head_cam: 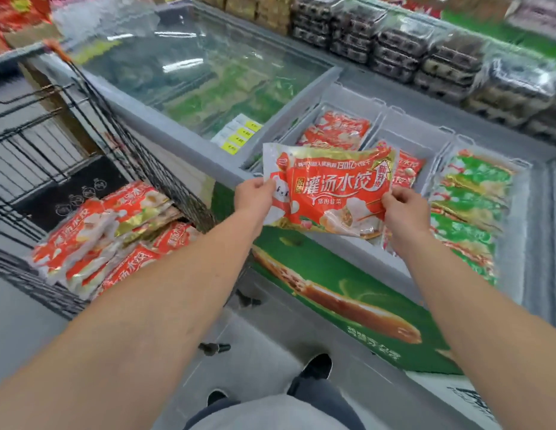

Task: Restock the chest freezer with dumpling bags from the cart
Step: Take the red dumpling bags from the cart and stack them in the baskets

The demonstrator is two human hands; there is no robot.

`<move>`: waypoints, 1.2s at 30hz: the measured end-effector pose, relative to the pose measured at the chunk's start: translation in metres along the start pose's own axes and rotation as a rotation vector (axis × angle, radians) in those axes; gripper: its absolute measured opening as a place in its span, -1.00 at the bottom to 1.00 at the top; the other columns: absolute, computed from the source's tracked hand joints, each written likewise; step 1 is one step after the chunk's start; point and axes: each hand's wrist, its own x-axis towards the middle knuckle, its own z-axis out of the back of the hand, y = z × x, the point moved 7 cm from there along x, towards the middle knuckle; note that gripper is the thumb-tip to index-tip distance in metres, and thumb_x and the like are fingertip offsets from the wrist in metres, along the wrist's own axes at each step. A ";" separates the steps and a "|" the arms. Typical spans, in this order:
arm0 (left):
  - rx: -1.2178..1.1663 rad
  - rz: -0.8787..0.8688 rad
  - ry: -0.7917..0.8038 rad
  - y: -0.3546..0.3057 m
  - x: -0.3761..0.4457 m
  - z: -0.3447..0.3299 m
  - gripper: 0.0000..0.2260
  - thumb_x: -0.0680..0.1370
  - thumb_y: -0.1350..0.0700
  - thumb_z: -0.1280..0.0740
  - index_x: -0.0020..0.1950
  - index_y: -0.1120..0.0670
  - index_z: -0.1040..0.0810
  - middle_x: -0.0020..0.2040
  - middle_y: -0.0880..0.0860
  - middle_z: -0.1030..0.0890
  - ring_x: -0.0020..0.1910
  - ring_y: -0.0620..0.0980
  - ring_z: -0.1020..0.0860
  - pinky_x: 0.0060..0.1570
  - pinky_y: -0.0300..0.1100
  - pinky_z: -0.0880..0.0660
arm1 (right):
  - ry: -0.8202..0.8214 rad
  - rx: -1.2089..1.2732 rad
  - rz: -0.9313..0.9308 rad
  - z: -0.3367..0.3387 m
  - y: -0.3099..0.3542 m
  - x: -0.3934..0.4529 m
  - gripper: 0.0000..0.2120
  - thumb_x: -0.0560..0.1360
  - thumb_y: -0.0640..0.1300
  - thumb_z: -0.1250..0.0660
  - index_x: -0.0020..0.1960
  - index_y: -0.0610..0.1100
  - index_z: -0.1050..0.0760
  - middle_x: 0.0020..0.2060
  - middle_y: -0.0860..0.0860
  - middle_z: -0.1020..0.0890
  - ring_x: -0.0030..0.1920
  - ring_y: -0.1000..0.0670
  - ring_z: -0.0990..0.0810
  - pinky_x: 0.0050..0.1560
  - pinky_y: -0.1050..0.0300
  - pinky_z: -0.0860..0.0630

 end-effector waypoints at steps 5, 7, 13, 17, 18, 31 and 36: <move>0.081 -0.043 0.047 -0.020 0.012 -0.100 -0.81 0.55 0.00 -0.36 -0.22 0.03 -0.61 -0.11 0.09 -0.71 -0.04 0.15 -0.68 0.07 0.11 -0.61 | -0.077 0.044 -0.055 0.067 -0.027 0.069 -0.84 0.54 -0.20 -0.31 -0.21 -0.09 -0.57 -0.16 -0.05 -0.69 -0.09 -0.08 -0.66 0.04 -0.08 -0.62; 0.117 -0.066 0.061 -0.025 0.027 -0.136 -0.78 0.45 -0.08 -0.38 -0.22 0.06 -0.64 -0.08 0.16 -0.71 -0.01 0.21 -0.67 0.07 0.17 -0.60 | -0.088 0.060 -0.083 0.090 -0.037 0.098 -0.79 0.53 -0.22 -0.30 -0.27 -0.08 -0.54 -0.24 -0.04 -0.66 -0.15 -0.08 -0.61 -0.08 -0.05 -0.57; 0.163 -0.117 0.106 -0.054 0.048 -0.219 -0.82 0.49 -0.07 -0.39 -0.22 0.00 -0.58 -0.14 0.07 -0.67 -0.10 0.12 -0.66 0.07 0.16 -0.60 | -0.115 0.078 -0.113 0.132 -0.042 0.165 -0.87 0.54 -0.19 -0.32 -0.19 -0.10 -0.56 -0.17 -0.08 -0.65 -0.16 -0.08 -0.56 -0.17 -0.01 -0.51; 0.211 -0.099 0.117 -0.065 0.080 -0.269 -0.78 0.60 0.03 -0.34 -0.24 0.03 -0.56 -0.21 0.01 -0.62 -0.20 -0.02 -0.57 -0.05 -0.05 -0.56 | -0.144 0.081 -0.131 0.139 -0.046 0.217 -0.86 0.55 -0.21 -0.33 -0.18 -0.10 -0.56 -0.10 -0.09 -0.67 -0.11 -0.07 -0.59 -0.02 -0.07 -0.57; 0.222 -0.101 0.123 -0.065 0.094 -0.280 -0.79 0.60 0.02 -0.34 -0.21 0.05 -0.57 -0.22 0.04 -0.61 -0.21 0.00 -0.55 -0.07 -0.03 -0.56 | -0.149 0.074 -0.137 0.138 -0.048 0.230 -0.87 0.56 -0.20 -0.33 -0.16 -0.09 -0.56 -0.09 -0.08 -0.68 -0.11 -0.07 -0.60 -0.01 -0.06 -0.57; 0.375 0.118 0.258 -0.024 0.240 -0.375 -0.79 0.61 0.02 -0.33 -0.10 0.15 -0.58 -0.09 0.11 -0.62 -0.10 0.03 -0.60 0.02 0.03 -0.59 | -0.248 -0.066 -0.374 0.089 -0.096 0.346 -0.79 0.52 -0.20 -0.38 -0.26 -0.01 -0.52 -0.20 0.00 -0.65 -0.13 -0.04 -0.61 0.09 -0.09 -0.61; 0.484 0.222 0.265 0.019 0.283 -0.394 -0.78 0.55 0.01 -0.37 0.01 0.17 -0.61 -0.09 0.17 -0.68 -0.11 0.15 -0.66 0.03 0.12 -0.62 | -0.232 -0.162 -0.463 0.065 -0.127 0.371 -0.93 0.54 -0.20 -0.36 -0.07 -0.18 -0.62 -0.15 -0.04 -0.65 -0.16 -0.02 -0.59 0.00 0.07 -0.54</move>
